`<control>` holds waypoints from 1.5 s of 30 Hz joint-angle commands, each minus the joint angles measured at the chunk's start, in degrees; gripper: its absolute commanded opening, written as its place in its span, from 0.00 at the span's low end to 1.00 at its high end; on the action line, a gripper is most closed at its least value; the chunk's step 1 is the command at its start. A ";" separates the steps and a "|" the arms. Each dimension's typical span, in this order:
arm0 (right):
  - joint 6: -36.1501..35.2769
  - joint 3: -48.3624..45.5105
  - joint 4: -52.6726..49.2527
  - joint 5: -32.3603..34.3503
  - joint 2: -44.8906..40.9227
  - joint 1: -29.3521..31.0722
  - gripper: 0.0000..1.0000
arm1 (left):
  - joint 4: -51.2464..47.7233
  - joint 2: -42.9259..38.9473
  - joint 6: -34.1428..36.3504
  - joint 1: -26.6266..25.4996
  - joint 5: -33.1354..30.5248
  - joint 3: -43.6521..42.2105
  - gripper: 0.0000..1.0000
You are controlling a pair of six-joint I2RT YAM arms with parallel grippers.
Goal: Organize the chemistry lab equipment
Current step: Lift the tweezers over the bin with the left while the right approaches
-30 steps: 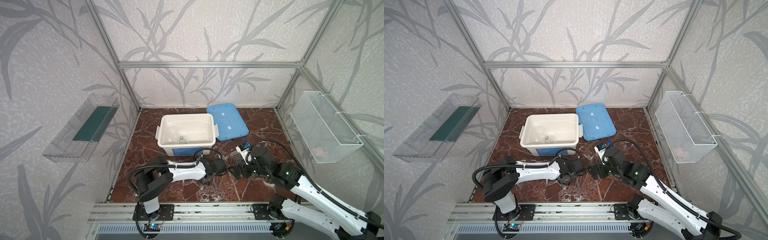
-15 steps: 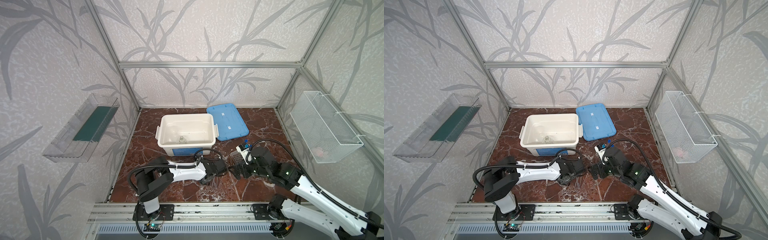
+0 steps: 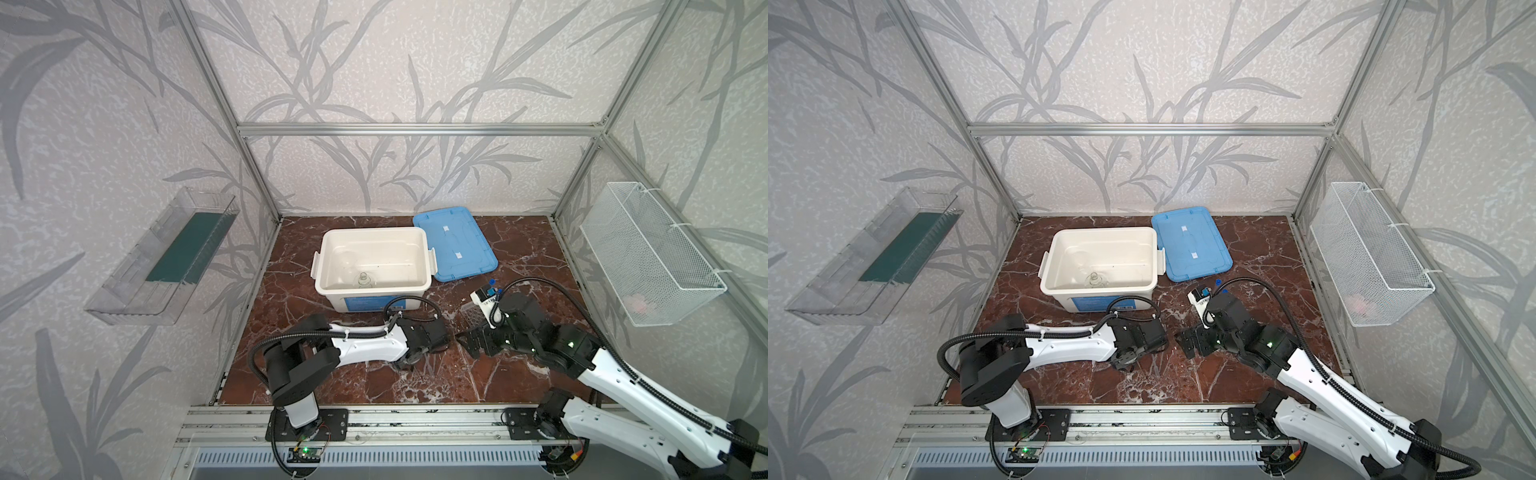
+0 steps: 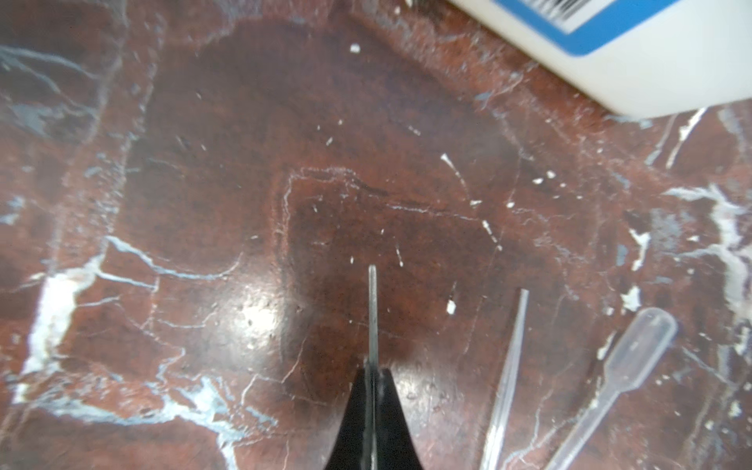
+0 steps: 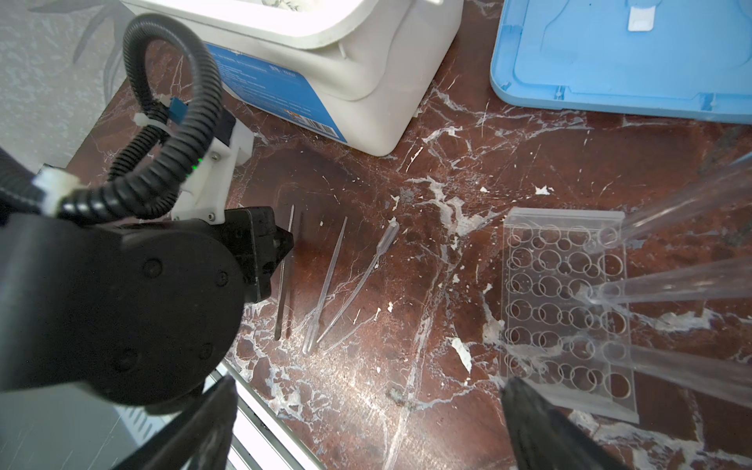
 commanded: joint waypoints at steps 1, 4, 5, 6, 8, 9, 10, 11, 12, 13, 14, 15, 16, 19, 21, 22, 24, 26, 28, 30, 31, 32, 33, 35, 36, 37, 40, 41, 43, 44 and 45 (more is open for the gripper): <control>0.00 0.45 1.63 1.16 -0.41 -0.02 0.99 | -3.41 -4.83 5.95 0.19 -4.34 1.11 0.00; -0.03 1.24 2.17 1.76 -0.61 -0.02 0.99 | -4.39 -8.71 10.40 0.21 -5.68 1.20 0.00; -0.12 1.70 2.36 1.94 -0.60 -0.02 0.99 | -4.78 -10.06 12.55 0.19 -6.09 1.34 0.00; -0.14 2.15 2.63 2.12 -0.48 -0.02 0.99 | -5.39 -11.66 14.70 0.20 -6.66 1.53 0.00; -0.45 3.19 3.28 2.31 -0.09 -0.02 0.99 | -5.49 -14.71 19.74 0.09 -7.13 1.75 0.00; -0.64 3.93 3.74 2.28 0.37 -0.04 0.99 | -5.24 -16.24 23.20 0.10 -7.10 2.02 0.00; -0.80 4.60 3.97 2.18 0.96 -0.02 0.99 | -5.54 -17.43 24.89 0.16 -7.10 2.38 0.00; -1.00 5.58 4.31 2.01 1.71 -0.02 0.99 | -5.80 -18.87 26.70 0.14 -7.05 2.89 0.00; -1.16 6.43 4.71 1.77 2.67 -0.02 0.99 | -5.51 -20.17 29.08 0.08 -6.90 3.39 0.00; -1.18 7.18 5.30 1.49 3.35 -0.03 0.99 | -5.84 -21.15 30.36 0.14 -7.24 4.07 0.00; -1.14 7.89 6.14 1.15 4.19 -0.02 0.99 | -6.83 -22.21 31.51 0.12 -8.31 5.20 0.00; -1.01 8.46 7.08 0.62 5.00 -0.02 0.99 | -8.01 -22.95 32.90 0.07 -9.46 6.39 0.00; -0.84 9.06 7.97 0.16 5.57 -0.02 0.99 | -8.66 -23.50 34.38 0.10 -10.67 7.43 0.00; -0.30 11.29 10.18 -1.04 8.46 -0.02 0.99 | -7.81 -24.98 40.72 1.02 -12.66 10.33 0.00; -0.47 13.55 11.22 -1.85 11.08 -0.02 0.99 | -8.71 -24.74 45.84 2.88 -13.03 14.15 0.00; -0.48 14.64 11.62 -2.03 12.27 -0.02 0.99 | -9.56 -24.56 47.49 4.24 -12.67 15.87 0.00; -0.65 16.74 13.14 -2.61 14.69 -0.02 0.99 | -9.57 -24.41 52.29 8.52 -8.75 19.36 0.00; -0.65 19.03 14.24 -2.60 17.30 -0.02 0.99 | -8.78 -23.70 56.85 13.73 -4.37 22.20 0.00; -0.35 21.82 14.86 -2.56 20.37 -0.02 0.99 | -9.48 -21.79 60.31 18.30 -2.44 25.30 0.00; 0.08 24.99 15.60 -3.64 24.25 -0.02 0.99 | -8.92 -19.05 63.48 22.56 0.51 27.97 0.00; 0.36 26.23 16.15 -4.36 25.80 -0.02 0.99 | -8.14 -17.71 64.64 24.38 2.11 28.65 0.00; 0.73 27.62 16.57 -4.98 27.60 -0.02 0.99 | -7.65 -15.91 65.65 26.52 3.77 29.40 0.00; 1.03 28.98 17.06 -5.48 29.29 -0.04 0.99 | -6.99 -13.94 66.54 28.35 5.51 30.03 0.00; 1.62 31.42 17.43 -5.81 32.21 -0.19 0.99 | -5.32 -10.84 67.45 31.36 7.78 30.54 0.00; 1.63 32.32 17.64 -5.99 33.37 -0.24 0.99 | -4.37 -9.50 67.73 32.21 8.93 30.59 0.00; 1.72 33.30 17.75 -6.08 34.63 -0.28 0.99 | -3.41 -7.93 68.13 32.91 9.26 30.71 0.00; 2.32 35.91 17.61 -5.75 37.88 -0.86 0.99 | -2.10 -3.66 69.66 34.75 8.23 30.71 0.00; 2.51 36.50 17.70 -5.85 38.72 -1.13 0.99 | -1.38 -2.45 69.37 35.75 9.35 30.01 0.00; 2.99 36.87 18.58 -6.04 39.78 -1.55 0.99 | 1.18 -0.96 68.56 36.63 10.34 28.15 0.00; 3.12 36.83 18.92 -6.12 40.14 -1.75 0.99 | 2.77 -0.42 68.76 36.75 10.84 27.03 0.00; 3.21 36.81 19.15 -6.12 40.41 -1.93 0.99 | 4.09 0.15 68.95 36.73 11.36 26.09 0.00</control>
